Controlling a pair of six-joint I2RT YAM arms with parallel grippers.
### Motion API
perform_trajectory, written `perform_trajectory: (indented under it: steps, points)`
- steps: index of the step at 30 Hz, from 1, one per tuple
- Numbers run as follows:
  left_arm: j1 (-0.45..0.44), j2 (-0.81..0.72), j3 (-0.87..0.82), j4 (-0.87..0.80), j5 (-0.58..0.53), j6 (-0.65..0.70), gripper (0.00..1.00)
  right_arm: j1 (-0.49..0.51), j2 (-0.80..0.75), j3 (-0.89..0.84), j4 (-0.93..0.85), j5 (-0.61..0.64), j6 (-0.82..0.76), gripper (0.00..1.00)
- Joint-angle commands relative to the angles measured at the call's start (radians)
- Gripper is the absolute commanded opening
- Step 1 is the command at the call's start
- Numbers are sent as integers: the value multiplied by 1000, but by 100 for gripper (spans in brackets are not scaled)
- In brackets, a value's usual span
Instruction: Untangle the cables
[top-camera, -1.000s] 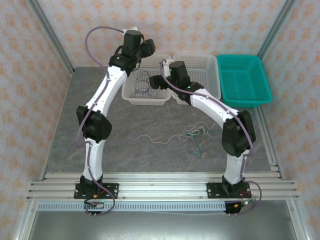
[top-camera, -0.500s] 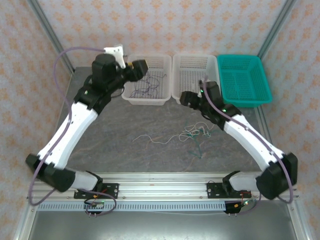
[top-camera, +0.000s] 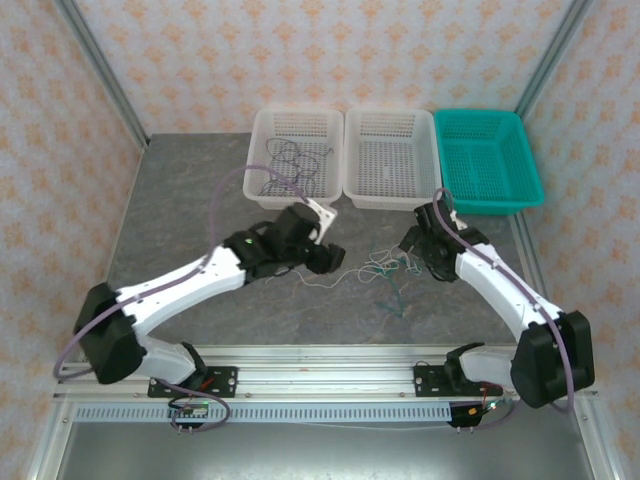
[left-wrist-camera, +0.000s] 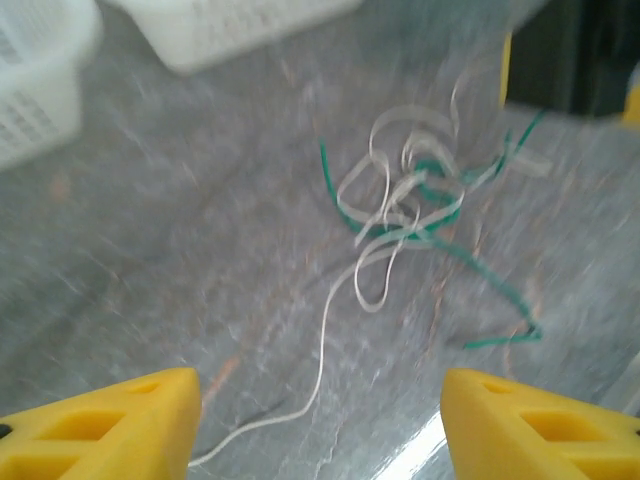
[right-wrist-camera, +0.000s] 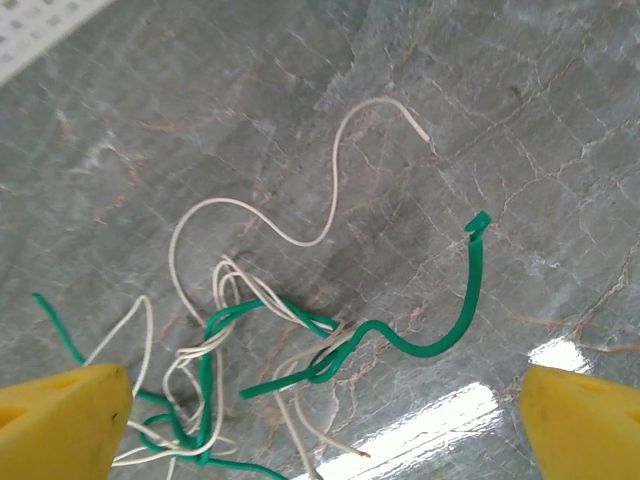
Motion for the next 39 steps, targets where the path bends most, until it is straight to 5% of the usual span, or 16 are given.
perform_trajectory:
  steps: [1, 10, 12, 18, 23, 30, 39]
  points:
    - [-33, 101, -12, 18, -58, 16, 66, -2, 42, -29, 36, -12, 17, 98]
    - [-37, 399, 103, 17, -96, 12, 65, -2, 54, -78, 141, -50, 49, 87]
    - [-38, 442, 141, -27, -94, 23, 55, -2, 46, -95, 152, -48, 55, 85]
    - [-38, 424, 121, -23, -99, 21, 0, -2, 33, -141, 182, -24, 84, 56]
    - [-36, 315, 103, -30, -145, 4, 0, -9, 59, -162, 184, 41, 137, 18]
    - [86, 97, 54, -94, -189, -26, 0, -125, 52, -209, 175, 94, 188, 5]
    - [350, -203, -24, -185, -151, -21, 0, -316, -43, -254, 137, 137, 181, 4]
